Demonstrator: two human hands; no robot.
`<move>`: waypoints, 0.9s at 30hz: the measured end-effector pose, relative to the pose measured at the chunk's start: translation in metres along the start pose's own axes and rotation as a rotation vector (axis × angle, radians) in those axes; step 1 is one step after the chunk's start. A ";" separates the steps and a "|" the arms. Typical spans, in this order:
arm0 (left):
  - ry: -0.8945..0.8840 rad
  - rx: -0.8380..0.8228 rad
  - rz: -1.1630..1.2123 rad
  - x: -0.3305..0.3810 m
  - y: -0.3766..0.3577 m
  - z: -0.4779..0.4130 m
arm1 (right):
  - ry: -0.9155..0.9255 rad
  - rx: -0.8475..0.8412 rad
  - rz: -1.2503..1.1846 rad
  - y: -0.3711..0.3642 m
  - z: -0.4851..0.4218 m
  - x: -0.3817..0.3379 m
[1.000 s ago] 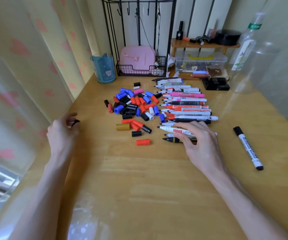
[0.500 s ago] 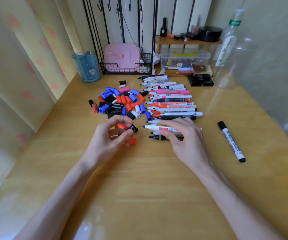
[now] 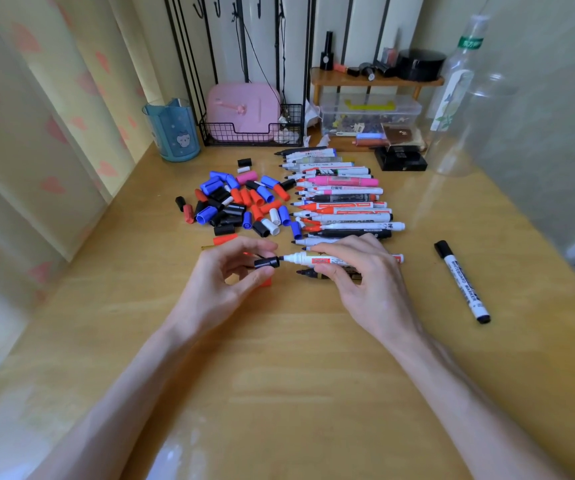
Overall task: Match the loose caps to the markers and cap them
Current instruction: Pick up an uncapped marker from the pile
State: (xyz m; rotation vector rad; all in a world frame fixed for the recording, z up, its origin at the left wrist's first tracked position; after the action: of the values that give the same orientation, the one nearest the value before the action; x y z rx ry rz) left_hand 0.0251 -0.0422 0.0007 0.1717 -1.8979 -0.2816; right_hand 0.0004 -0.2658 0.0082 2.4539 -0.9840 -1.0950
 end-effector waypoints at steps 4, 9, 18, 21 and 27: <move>0.026 0.024 0.011 -0.003 0.004 0.000 | -0.019 -0.012 -0.019 0.002 0.000 -0.001; 0.039 0.013 0.013 -0.006 0.003 0.000 | 0.017 -0.043 -0.020 -0.005 0.003 -0.003; -0.139 0.023 -0.392 -0.002 0.000 0.006 | 0.054 -0.040 -0.004 -0.009 0.007 -0.005; -0.260 0.065 -0.423 0.007 0.000 0.005 | 0.029 -0.001 -0.036 -0.007 0.007 -0.008; -0.284 0.045 -0.464 0.006 0.001 0.002 | -0.019 -0.042 -0.024 -0.007 0.004 0.000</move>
State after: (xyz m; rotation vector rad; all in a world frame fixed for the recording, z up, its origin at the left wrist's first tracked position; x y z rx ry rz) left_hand 0.0207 -0.0428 0.0060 0.6346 -2.1305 -0.6016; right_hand 0.0013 -0.2605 0.0019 2.4326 -0.9304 -1.1367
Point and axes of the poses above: each hand's wrist, its own z-axis away from the middle knuckle, its own y-axis out of the back of the hand, x = y × z, the point moved 5 cm from there along -z, towards the middle knuckle, and after that the axes turned 10 degrees about x, right-handed, at the moved point
